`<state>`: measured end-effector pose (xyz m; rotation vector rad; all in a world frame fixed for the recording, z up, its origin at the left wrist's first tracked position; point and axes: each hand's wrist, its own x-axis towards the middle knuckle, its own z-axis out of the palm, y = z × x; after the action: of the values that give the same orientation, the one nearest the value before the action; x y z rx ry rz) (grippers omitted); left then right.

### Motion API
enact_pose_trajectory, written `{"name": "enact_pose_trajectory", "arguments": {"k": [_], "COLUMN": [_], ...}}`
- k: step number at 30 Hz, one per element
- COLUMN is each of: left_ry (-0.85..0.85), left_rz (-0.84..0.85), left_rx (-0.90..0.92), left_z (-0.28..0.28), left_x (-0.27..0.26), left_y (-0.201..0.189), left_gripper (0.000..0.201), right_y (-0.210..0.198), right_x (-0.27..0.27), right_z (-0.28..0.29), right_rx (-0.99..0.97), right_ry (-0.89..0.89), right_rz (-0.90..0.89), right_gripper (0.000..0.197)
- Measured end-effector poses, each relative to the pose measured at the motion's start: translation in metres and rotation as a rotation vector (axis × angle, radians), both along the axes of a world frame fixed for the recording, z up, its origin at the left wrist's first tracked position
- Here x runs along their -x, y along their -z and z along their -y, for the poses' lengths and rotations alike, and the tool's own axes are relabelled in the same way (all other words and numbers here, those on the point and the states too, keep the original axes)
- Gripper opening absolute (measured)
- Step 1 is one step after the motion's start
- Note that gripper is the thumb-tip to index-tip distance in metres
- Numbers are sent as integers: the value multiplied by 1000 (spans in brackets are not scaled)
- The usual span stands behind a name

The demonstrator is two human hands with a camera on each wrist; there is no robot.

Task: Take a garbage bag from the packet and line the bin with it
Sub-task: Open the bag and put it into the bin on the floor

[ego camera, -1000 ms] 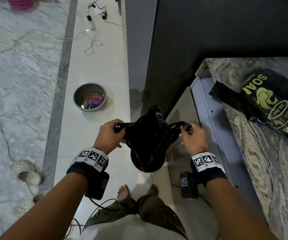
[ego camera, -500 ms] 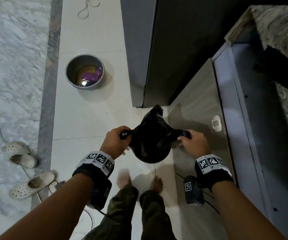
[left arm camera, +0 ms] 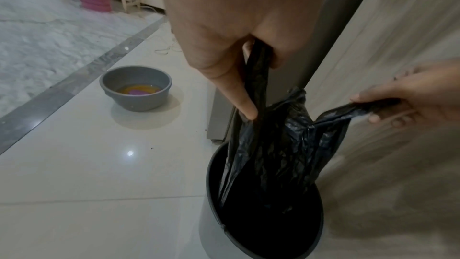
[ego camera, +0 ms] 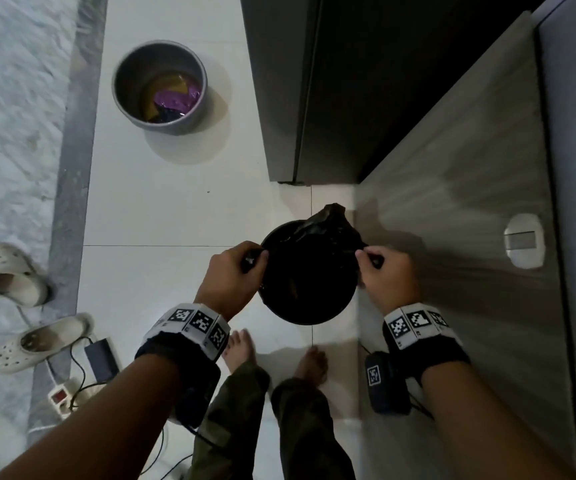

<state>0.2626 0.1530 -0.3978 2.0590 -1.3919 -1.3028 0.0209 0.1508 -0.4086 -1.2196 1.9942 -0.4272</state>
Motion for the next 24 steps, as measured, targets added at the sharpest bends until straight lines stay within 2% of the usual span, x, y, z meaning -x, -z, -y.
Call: {"name": "enact_pose_trajectory", "arguments": {"k": [2, 4, 11, 14, 17, 21, 24], "left_ry": [2, 10, 4, -34, -84, -79, -73], "left_rz": [34, 73, 171, 217, 253, 283, 320], "left_rx": [66, 84, -126, -112, -84, -103, -141], "left_z": [-2, -7, -21, -10, 7, 26, 31], "left_x": [0, -1, -16, -24, -32, -41, -43], "left_y": [4, 14, 81, 100, 114, 131, 145], "left_gripper": [18, 17, 20, 21, 25, 27, 36], "right_y": [1, 12, 75, 95, 107, 126, 142], "right_x": [-1, -2, 18, 24, 24, 24, 23], "right_z": [4, 2, -11, -9, -1, 8, 13], "right_rx": [110, 133, -341, -370, -330, -354, -329], "right_ry": [-59, -95, -122, -172, -249, -240, -270], "right_rz": [-66, -114, -283, -321, -368, -489, -509], "right_gripper": [24, 21, 34, 36, 17, 56, 54]}}
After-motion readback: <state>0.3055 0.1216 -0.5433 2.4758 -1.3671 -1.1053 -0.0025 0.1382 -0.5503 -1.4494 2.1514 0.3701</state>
